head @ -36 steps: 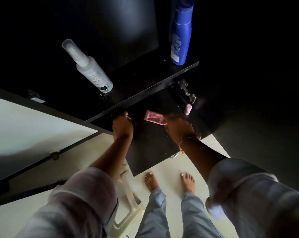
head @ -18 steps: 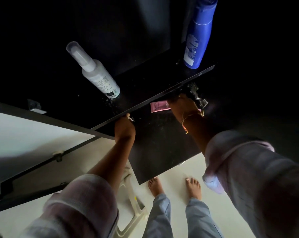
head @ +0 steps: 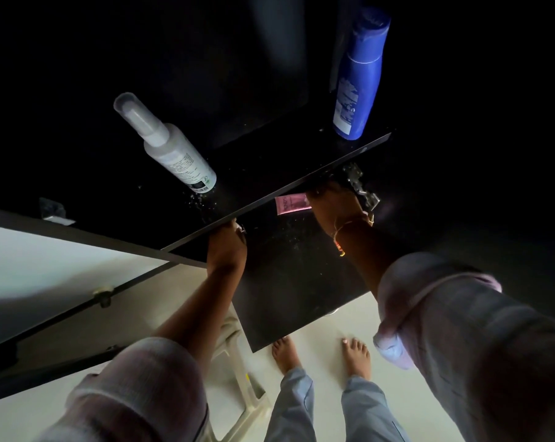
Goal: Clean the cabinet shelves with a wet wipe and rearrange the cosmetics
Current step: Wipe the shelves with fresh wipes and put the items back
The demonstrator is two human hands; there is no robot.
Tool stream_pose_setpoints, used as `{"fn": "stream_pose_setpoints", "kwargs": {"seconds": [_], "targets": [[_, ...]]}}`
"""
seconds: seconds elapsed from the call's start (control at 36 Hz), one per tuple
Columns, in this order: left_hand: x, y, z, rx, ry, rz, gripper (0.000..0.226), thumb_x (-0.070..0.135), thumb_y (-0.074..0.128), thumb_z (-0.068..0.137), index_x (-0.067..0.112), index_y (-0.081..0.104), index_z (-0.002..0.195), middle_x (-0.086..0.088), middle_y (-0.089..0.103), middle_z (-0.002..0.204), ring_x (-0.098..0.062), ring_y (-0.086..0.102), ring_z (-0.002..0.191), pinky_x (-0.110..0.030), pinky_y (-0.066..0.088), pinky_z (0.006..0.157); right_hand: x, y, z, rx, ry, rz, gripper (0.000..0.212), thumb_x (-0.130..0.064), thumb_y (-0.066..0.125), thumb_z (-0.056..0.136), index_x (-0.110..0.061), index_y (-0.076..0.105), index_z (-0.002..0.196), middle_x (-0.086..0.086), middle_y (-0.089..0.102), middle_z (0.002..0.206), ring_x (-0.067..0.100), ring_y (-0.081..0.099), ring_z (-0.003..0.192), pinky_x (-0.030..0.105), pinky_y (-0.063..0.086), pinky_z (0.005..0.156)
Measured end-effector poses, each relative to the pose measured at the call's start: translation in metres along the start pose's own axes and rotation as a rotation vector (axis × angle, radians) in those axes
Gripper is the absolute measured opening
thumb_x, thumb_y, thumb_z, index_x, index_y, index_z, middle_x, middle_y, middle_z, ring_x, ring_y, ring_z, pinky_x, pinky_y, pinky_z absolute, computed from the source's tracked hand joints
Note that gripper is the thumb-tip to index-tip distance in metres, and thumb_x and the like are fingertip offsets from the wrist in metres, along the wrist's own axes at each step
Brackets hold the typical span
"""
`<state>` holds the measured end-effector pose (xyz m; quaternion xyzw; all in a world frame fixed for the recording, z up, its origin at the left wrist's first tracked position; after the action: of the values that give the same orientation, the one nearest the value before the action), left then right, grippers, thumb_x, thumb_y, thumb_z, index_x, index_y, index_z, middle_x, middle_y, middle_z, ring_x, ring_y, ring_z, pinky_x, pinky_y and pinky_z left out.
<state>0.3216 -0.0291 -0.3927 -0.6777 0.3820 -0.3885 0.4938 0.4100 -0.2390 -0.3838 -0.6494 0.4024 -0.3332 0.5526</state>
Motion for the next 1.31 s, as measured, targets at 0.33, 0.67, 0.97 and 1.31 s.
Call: {"fn": "stream_pose_setpoints", "kwargs": {"seconds": [0.33, 0.67, 0.97, 1.31], "targets": [[0.023, -0.027, -0.029, 0.176, 0.082, -0.071, 0.048, 0.017, 0.064, 0.088, -0.007, 0.053, 0.128, -0.033, 0.061, 0.112, -0.046, 0.059, 0.103, -0.048, 0.049, 0.084, 0.011, -0.025, -0.054, 0.044, 0.074, 0.046, 0.037, -0.017, 0.049, 0.094, -0.015, 0.052, 0.131, 0.011, 0.047, 0.141, 0.033, 0.046, 0.128, 0.047, 0.044, 0.101], [0.086, 0.023, -0.103, -0.065, 0.317, -0.299, 0.051, 0.032, 0.062, 0.091, 0.009, 0.051, 0.136, -0.015, 0.053, 0.134, -0.027, 0.048, 0.127, -0.039, 0.044, 0.103, 0.043, -0.012, -0.117, 0.025, 0.28, 0.069, 0.043, -0.018, 0.048, 0.099, -0.011, 0.045, 0.141, 0.012, 0.042, 0.148, 0.034, 0.055, 0.119, 0.045, 0.057, 0.078], [0.094, 0.041, -0.118, -0.144, 0.257, -0.37, 0.045, 0.03, 0.067, 0.088, 0.007, 0.057, 0.126, -0.013, 0.058, 0.125, -0.026, 0.053, 0.119, -0.034, 0.041, 0.101, 0.051, 0.008, -0.109, -0.015, 0.347, 0.332, 0.038, -0.01, 0.039, 0.098, -0.014, 0.042, 0.135, 0.011, 0.042, 0.137, 0.04, 0.052, 0.113, 0.048, 0.048, 0.087], [0.088, 0.034, -0.119, -0.146, 0.243, -0.363, 0.042, 0.031, 0.066, 0.089, 0.011, 0.057, 0.125, -0.01, 0.057, 0.124, -0.024, 0.055, 0.116, -0.033, 0.046, 0.096, 0.057, 0.012, -0.116, -0.022, 0.394, 0.438, 0.056, -0.059, 0.023, 0.097, -0.021, 0.063, 0.108, 0.015, 0.067, 0.105, 0.035, 0.062, 0.102, 0.04, 0.046, 0.088]]}}
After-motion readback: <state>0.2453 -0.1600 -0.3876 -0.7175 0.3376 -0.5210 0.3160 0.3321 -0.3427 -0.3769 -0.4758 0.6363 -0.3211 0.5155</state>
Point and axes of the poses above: each hand's wrist, its own z-axis towards the middle knuckle, its own y-axis out of the palm, x = y × z, the point moved 7 cm from there along z, towards the middle knuckle
